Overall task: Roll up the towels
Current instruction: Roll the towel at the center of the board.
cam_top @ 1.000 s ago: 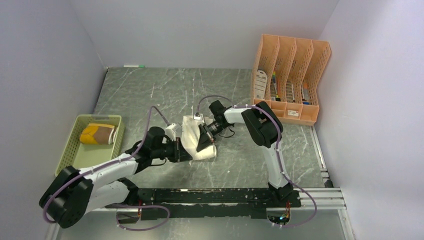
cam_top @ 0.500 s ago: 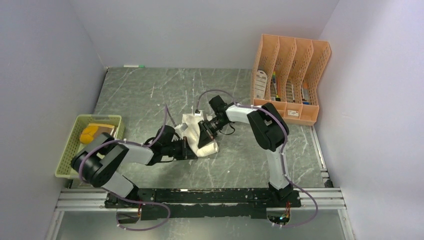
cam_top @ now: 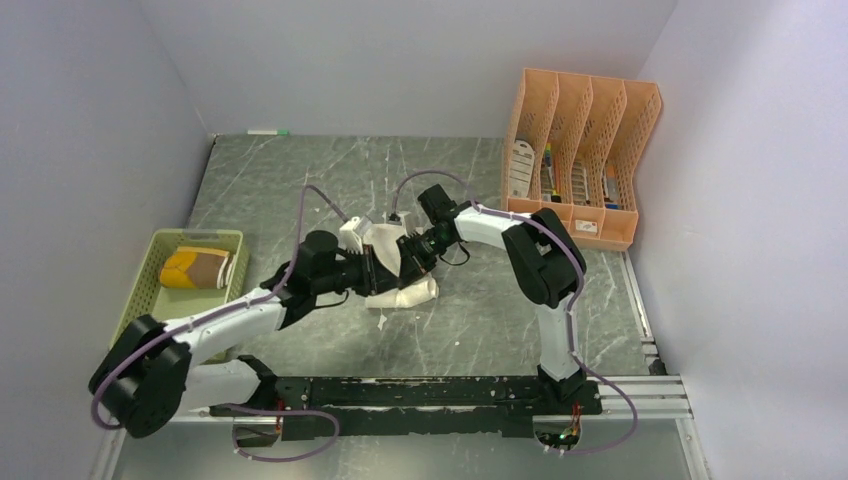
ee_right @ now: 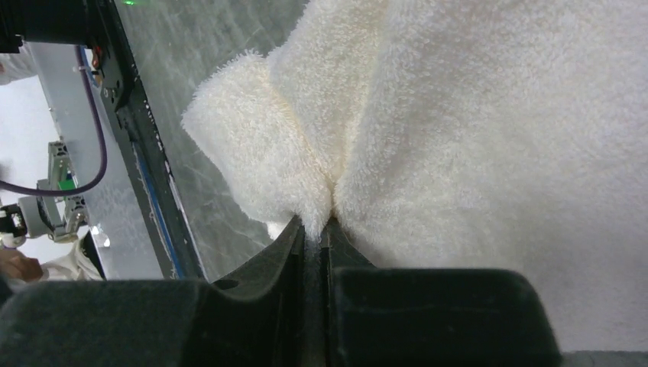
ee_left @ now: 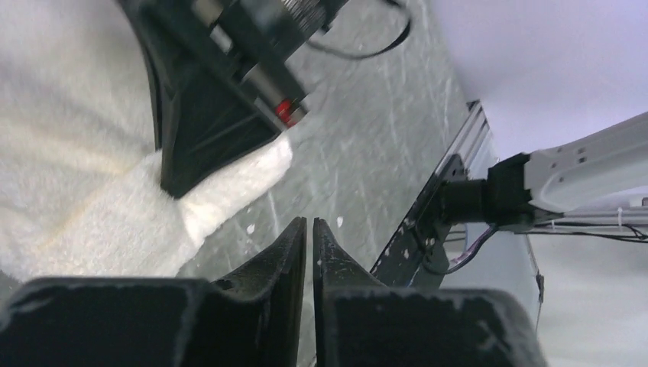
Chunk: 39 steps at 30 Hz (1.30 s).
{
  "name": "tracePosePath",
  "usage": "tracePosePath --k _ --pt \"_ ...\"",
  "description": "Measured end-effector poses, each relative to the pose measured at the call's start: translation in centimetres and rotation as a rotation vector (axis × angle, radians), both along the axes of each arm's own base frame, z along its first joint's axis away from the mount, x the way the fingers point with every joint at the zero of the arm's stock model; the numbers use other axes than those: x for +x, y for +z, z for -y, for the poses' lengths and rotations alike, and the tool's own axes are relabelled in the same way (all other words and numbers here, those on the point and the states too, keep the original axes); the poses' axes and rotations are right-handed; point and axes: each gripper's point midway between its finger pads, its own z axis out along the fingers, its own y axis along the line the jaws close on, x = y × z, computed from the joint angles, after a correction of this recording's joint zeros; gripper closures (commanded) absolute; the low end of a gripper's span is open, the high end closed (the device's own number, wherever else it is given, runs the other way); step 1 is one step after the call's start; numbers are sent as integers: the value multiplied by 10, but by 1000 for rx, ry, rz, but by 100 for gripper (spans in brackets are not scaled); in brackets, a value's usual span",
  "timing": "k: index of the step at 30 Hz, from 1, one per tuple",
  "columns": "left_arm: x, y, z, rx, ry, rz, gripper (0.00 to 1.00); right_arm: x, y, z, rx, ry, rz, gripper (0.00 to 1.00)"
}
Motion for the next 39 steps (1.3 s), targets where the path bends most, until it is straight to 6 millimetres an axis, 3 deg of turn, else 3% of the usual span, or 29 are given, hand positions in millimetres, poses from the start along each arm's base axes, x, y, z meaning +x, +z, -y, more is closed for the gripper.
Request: tracePosePath --k 2,4,6,11,19,21,23,24,26,27,28,34,39 --pt "5 21 -1 -14 15 56 90 0 -2 0 -3 -1 -7 97" --pt "10 23 -2 5 29 72 93 -1 -5 0 -5 -2 -16 98" --pt "12 6 -3 51 28 41 93 -2 -5 0 -3 -1 -21 98" --pt "4 -64 -12 212 24 -126 93 -2 -5 0 -4 -1 -22 99" --pt "5 -98 -19 294 50 -178 93 -2 -5 0 -3 -1 -22 99" --pt "7 -99 -17 288 49 -179 93 -1 -5 0 -5 -1 -21 89" --pt "9 -100 -14 280 48 -181 93 -1 -6 0 -12 -5 -16 56" --pt "10 -100 -12 272 47 -183 93 1 -7 1 -21 -11 -14 43" --pt "14 -101 -7 257 46 -186 93 1 -4 1 -25 -27 -22 30" --pt "16 -101 -5 249 45 -185 93 1 2 1 -21 -26 -2 10" --pt "18 -101 -1 237 44 -183 93 4 6 2 -35 -35 31 1" --pt "28 -101 13 175 37 -169 93 46 47 21 -116 -167 341 0" --pt "29 -101 15 163 34 -166 93 87 123 56 -142 -406 702 0"
